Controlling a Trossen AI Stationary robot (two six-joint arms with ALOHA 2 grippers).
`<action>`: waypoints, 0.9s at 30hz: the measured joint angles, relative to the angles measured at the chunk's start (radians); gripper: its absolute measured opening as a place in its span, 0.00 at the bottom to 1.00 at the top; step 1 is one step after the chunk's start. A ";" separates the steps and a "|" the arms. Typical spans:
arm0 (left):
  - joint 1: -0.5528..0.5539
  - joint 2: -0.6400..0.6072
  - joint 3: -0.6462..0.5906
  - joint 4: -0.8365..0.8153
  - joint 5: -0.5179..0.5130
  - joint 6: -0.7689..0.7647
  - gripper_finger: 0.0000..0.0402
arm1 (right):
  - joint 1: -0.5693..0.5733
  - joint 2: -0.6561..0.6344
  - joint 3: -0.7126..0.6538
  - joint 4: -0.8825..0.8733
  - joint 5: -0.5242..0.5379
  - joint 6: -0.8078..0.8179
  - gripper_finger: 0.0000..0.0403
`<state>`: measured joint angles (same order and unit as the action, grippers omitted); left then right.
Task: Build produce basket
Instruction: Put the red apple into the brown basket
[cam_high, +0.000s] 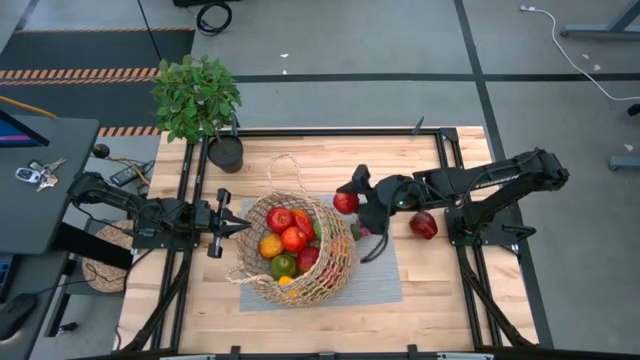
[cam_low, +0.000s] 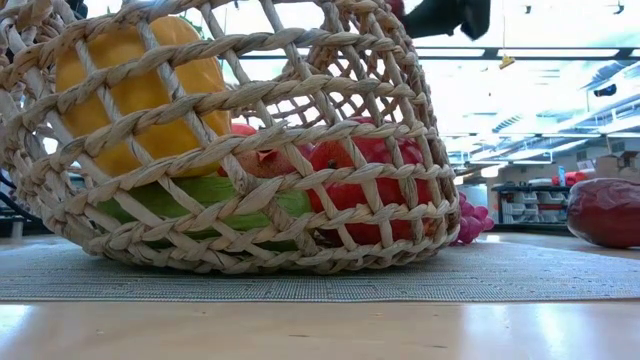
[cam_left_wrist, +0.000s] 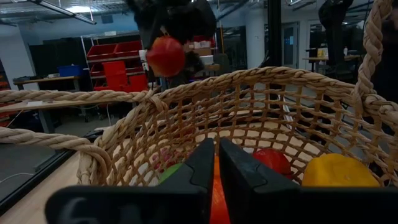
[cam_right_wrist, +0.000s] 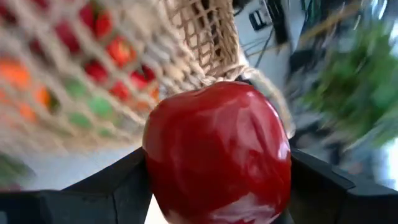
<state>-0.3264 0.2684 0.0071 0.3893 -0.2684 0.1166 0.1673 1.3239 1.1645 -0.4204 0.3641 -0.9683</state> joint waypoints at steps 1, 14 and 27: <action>0.000 0.000 0.000 0.000 0.000 0.000 0.07 | 0.000 0.000 0.000 0.006 0.014 -0.095 0.74; 0.000 0.000 0.000 0.001 0.000 0.000 0.09 | -0.008 0.000 0.000 0.032 0.185 -0.604 0.74; 0.000 0.000 0.000 0.001 0.000 0.000 0.09 | -0.047 0.000 0.000 0.114 0.177 -0.518 0.76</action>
<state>-0.3265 0.2682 0.0074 0.3901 -0.2686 0.1167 0.1203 1.3239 1.1641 -0.3063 0.5409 -1.4867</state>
